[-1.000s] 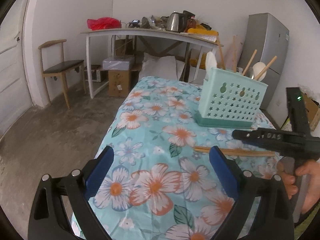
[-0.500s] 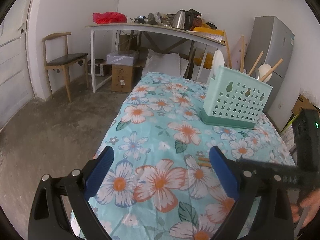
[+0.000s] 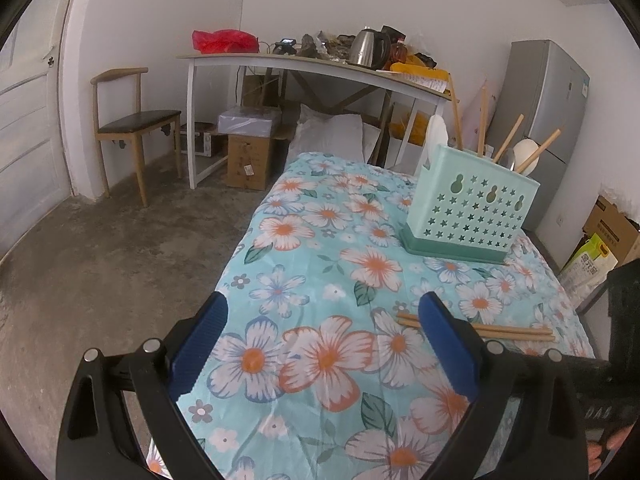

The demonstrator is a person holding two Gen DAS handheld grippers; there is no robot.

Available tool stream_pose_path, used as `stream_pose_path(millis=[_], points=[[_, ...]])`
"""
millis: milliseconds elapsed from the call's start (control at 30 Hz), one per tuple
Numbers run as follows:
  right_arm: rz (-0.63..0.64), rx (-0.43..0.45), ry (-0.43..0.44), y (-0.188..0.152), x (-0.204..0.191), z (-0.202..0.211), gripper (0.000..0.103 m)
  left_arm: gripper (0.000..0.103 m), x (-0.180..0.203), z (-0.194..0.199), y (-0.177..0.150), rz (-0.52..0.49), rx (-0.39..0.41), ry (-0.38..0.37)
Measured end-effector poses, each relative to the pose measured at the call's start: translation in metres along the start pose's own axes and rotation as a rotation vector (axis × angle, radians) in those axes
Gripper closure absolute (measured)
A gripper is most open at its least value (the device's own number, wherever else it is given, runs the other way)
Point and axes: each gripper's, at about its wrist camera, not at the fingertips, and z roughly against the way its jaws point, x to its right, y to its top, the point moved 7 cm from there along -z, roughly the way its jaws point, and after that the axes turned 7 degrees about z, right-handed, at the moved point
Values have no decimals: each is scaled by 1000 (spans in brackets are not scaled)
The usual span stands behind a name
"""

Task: Organize utensils
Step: 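Move the open right tool over the last two chopsticks on the sheet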

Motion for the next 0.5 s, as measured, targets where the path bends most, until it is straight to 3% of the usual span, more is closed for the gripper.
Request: stream_pose_path(millis=[500], points=[[-257,73,-66,-21,56,40,50,9,-7,1,-3,13,-10,10]])
